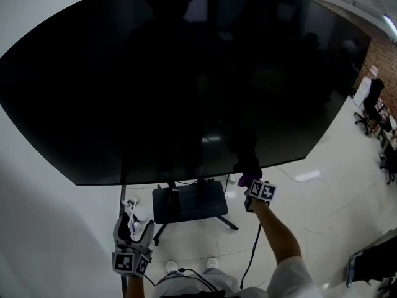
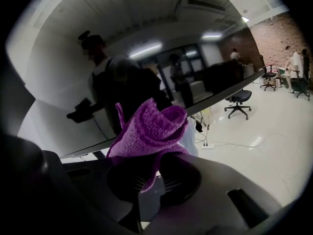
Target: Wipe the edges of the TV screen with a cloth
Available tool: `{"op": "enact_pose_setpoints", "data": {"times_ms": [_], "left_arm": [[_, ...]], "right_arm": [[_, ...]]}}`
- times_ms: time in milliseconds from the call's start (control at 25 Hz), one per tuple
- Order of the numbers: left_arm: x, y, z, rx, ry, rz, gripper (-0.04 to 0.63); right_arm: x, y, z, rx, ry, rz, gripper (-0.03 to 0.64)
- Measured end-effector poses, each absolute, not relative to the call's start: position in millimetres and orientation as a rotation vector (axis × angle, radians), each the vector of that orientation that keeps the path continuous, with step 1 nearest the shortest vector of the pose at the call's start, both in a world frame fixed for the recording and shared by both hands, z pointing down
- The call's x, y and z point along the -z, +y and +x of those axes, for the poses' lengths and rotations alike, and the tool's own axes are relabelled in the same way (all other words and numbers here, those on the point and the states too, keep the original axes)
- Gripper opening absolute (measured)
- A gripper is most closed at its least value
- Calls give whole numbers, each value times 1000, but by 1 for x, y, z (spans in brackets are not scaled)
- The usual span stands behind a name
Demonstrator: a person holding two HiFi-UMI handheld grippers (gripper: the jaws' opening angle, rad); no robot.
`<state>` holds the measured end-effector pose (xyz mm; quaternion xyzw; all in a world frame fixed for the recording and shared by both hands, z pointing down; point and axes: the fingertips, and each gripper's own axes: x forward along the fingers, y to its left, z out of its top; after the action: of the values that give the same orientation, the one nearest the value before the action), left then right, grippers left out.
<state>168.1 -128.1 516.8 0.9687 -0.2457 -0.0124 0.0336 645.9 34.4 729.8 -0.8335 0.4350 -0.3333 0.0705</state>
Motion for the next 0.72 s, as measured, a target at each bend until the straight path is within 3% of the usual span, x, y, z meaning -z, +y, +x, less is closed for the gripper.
{"op": "enact_pose_setpoints", "data": {"times_ms": [720], "left_arm": [[-536, -189, 51, 110, -1035, 2887, 371]], "right_arm": [[-752, -141, 466, 1113, 1734, -2330, 54]]}}
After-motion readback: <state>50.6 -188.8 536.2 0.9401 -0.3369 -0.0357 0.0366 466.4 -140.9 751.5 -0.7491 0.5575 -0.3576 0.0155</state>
